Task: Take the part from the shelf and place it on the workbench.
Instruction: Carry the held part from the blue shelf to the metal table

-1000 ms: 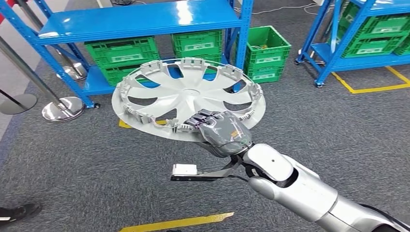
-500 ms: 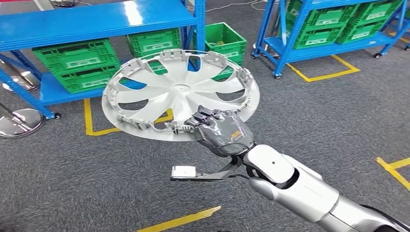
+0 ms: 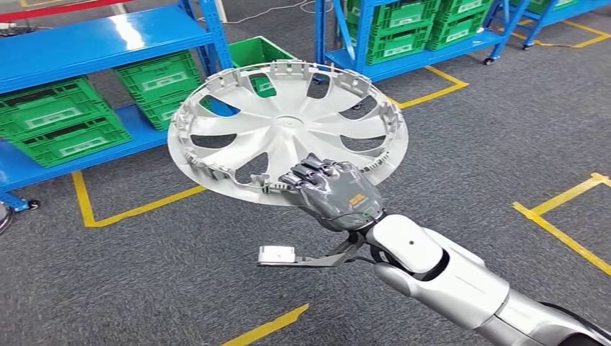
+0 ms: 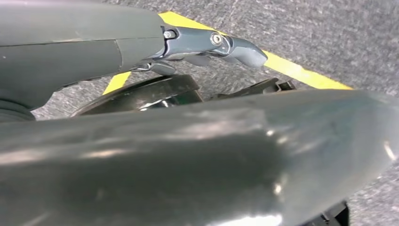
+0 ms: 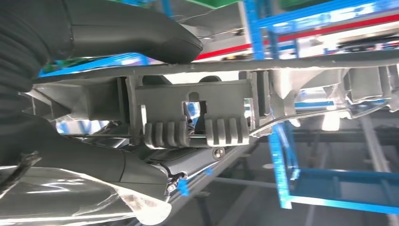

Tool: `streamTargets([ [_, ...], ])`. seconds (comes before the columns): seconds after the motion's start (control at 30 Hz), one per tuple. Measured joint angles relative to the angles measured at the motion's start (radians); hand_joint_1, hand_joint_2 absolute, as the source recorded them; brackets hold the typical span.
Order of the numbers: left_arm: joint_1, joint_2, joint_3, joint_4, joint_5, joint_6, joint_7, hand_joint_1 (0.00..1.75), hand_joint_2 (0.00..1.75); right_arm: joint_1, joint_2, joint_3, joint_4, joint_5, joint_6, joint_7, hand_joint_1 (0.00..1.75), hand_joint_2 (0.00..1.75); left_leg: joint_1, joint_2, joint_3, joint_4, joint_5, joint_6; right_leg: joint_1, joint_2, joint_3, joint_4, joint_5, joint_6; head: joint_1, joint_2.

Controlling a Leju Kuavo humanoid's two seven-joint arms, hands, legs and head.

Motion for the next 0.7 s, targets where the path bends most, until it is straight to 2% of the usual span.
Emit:
streamTargets([
  [0.03, 0.0, 0.0, -0.001, 0.002, 0.0, -0.002, 0.0, 0.0, 0.0, 0.0, 0.0, 0.0, 0.0, 0.001, 0.001, 0.001, 1.75, 1.75, 0.001, -0.013, 0.033, -0.067, 0.037, 0.004, 0.0, 0.015, 0.0, 0.001, 0.002, 0.002, 0.0, 0.0],
  [0.07, 0.0, 0.0, -0.001, 0.003, 0.0, -0.003, 0.0, 0.0, 0.0, -0.001, -0.001, 0.0, 0.0, 0.003, 0.001, 0.002, 1.75, 1.75, 0.003, -0.038, 0.065, -0.133, 0.064, 0.009, 0.001, 0.028, -0.002, 0.002, 0.004, 0.006, 0.0, 0.0],
  [0.1, 0.0, -0.001, -0.001, 0.004, 0.0, -0.004, 0.0, 0.0, 0.0, -0.003, -0.001, 0.0, -0.001, 0.006, 0.002, 0.004, 1.75, 1.75, 0.004, -0.06, 0.089, -0.189, 0.08, 0.012, 0.0, 0.041, -0.007, 0.004, 0.006, 0.011, 0.0, 0.0],
  [0.13, -0.001, -0.001, -0.002, 0.006, -0.001, -0.005, 0.001, 0.0, 0.0, -0.006, -0.002, 0.0, -0.002, 0.009, 0.003, 0.005, 1.75, 1.75, 0.005, -0.076, 0.101, -0.22, 0.083, 0.014, -0.001, 0.053, -0.015, 0.005, 0.01, 0.017, 0.0, 0.0],
  [0.17, -0.002, -0.002, -0.002, 0.007, -0.002, -0.005, 0.002, 0.0, 0.0, -0.008, -0.002, 0.0, -0.003, 0.012, 0.003, 0.006, 1.75, 1.75, 0.005, -0.081, 0.104, -0.231, 0.078, 0.015, -0.004, 0.064, -0.022, 0.005, 0.015, 0.025, 0.0, 0.0],
  [0.23, -0.005, -0.005, -0.002, 0.008, -0.003, -0.006, 0.004, 0.0, 0.0, -0.011, -0.005, 0.0, -0.005, 0.014, 0.004, 0.008, 1.75, 1.75, 0.005, -0.058, 0.103, -0.241, 0.081, 0.02, -0.008, 0.08, -0.036, 0.003, 0.022, 0.039, -0.002, 0.0],
  [0.27, -0.006, -0.007, -0.002, 0.008, -0.004, -0.006, 0.004, 0.0, 0.0, -0.013, -0.007, -0.001, -0.005, 0.014, 0.005, 0.008, 1.75, 1.75, 0.005, -0.045, 0.104, -0.245, 0.085, 0.025, -0.006, 0.065, -0.046, 0.013, 0.015, 0.043, 0.001, 0.0],
  [0.3, -0.006, -0.008, -0.002, 0.009, -0.005, -0.007, 0.005, 0.0, 0.0, -0.016, -0.008, -0.001, -0.006, 0.015, 0.006, 0.008, 1.75, 1.75, 0.006, -0.03, 0.104, -0.249, 0.088, 0.031, -0.003, 0.037, -0.063, 0.042, -0.003, 0.047, 0.005, 0.0],
  [0.37, -0.005, -0.01, -0.003, 0.01, -0.006, -0.01, 0.006, 0.0, 0.0, -0.023, -0.009, -0.001, -0.006, 0.017, 0.007, 0.008, 1.75, 1.75, 0.002, 0.0, 0.102, -0.25, 0.091, 0.036, 0.0, -0.033, -0.118, 0.159, -0.065, 0.051, 0.013, 0.0],
  [0.4, -0.004, -0.011, -0.005, 0.012, -0.006, -0.012, 0.006, 0.0, 0.0, -0.024, -0.01, -0.001, -0.006, 0.018, 0.008, 0.008, 1.75, 1.75, 0.0, 0.016, 0.101, -0.249, 0.091, 0.037, 0.0, -0.051, -0.147, 0.225, -0.092, 0.053, 0.014, 0.0],
  [0.43, -0.003, -0.012, -0.006, 0.014, -0.007, -0.014, 0.007, 0.0, 0.0, -0.024, -0.01, 0.0, -0.006, 0.017, 0.01, 0.007, 1.75, 1.75, -0.002, 0.032, 0.101, -0.249, 0.09, 0.038, 0.0, -0.06, -0.164, 0.268, -0.104, 0.054, 0.014, 0.0],
  [0.47, -0.003, -0.012, -0.007, 0.016, -0.007, -0.016, 0.007, 0.0, 0.0, -0.024, -0.01, 0.0, -0.006, 0.017, 0.013, 0.007, 1.75, 1.75, -0.004, 0.046, 0.1, -0.248, 0.09, 0.038, 0.0, -0.065, -0.164, 0.276, -0.099, 0.054, 0.014, 0.0],
  [0.5, -0.003, -0.013, -0.008, 0.018, -0.007, -0.017, 0.007, 0.0, 0.0, -0.024, -0.01, 0.0, -0.006, 0.015, 0.017, 0.008, 1.75, 1.75, -0.004, 0.059, 0.1, -0.247, 0.089, 0.038, 0.0, -0.07, -0.14, 0.24, -0.076, 0.052, 0.014, 0.0],
  [0.53, -0.004, -0.014, -0.009, 0.02, -0.008, -0.018, 0.007, 0.0, 0.0, -0.025, -0.011, 0.0, -0.006, 0.014, 0.02, 0.01, 1.75, 1.75, -0.005, 0.071, 0.101, -0.246, 0.088, 0.037, 0.001, -0.084, -0.1, 0.172, -0.046, 0.049, 0.014, 0.0],
  [0.6, -0.004, -0.016, -0.009, 0.025, -0.009, -0.02, 0.008, 0.0, 0.0, -0.027, -0.012, 0.0, -0.006, 0.011, 0.022, 0.012, 1.75, 1.75, -0.01, 0.091, 0.101, -0.244, 0.085, 0.031, 0.011, -0.124, -0.027, 0.045, -0.013, 0.035, 0.014, 0.0],
  [0.63, -0.004, -0.016, -0.009, 0.027, -0.01, -0.022, 0.008, 0.0, 0.0, -0.029, -0.012, 0.0, -0.007, 0.01, 0.023, 0.012, 1.75, 1.75, -0.012, 0.099, 0.1, -0.243, 0.084, 0.027, 0.015, -0.135, -0.01, 0.014, -0.009, 0.028, 0.013, 0.0],
  [0.67, -0.005, -0.016, -0.01, 0.029, -0.011, -0.023, 0.008, 0.0, 0.0, -0.03, -0.012, 0.0, -0.007, 0.01, 0.025, 0.013, 1.75, 1.75, -0.014, 0.108, 0.101, -0.243, 0.085, 0.022, 0.019, -0.136, -0.007, 0.007, -0.011, 0.02, 0.013, 0.0],
  [0.7, -0.006, -0.016, -0.01, 0.031, -0.012, -0.023, 0.008, 0.0, 0.0, -0.031, -0.013, 0.0, -0.007, 0.009, 0.028, 0.014, 1.75, 1.75, -0.014, 0.118, 0.102, -0.244, 0.085, 0.017, 0.018, -0.123, -0.009, 0.005, -0.007, 0.014, 0.012, 0.0],
])
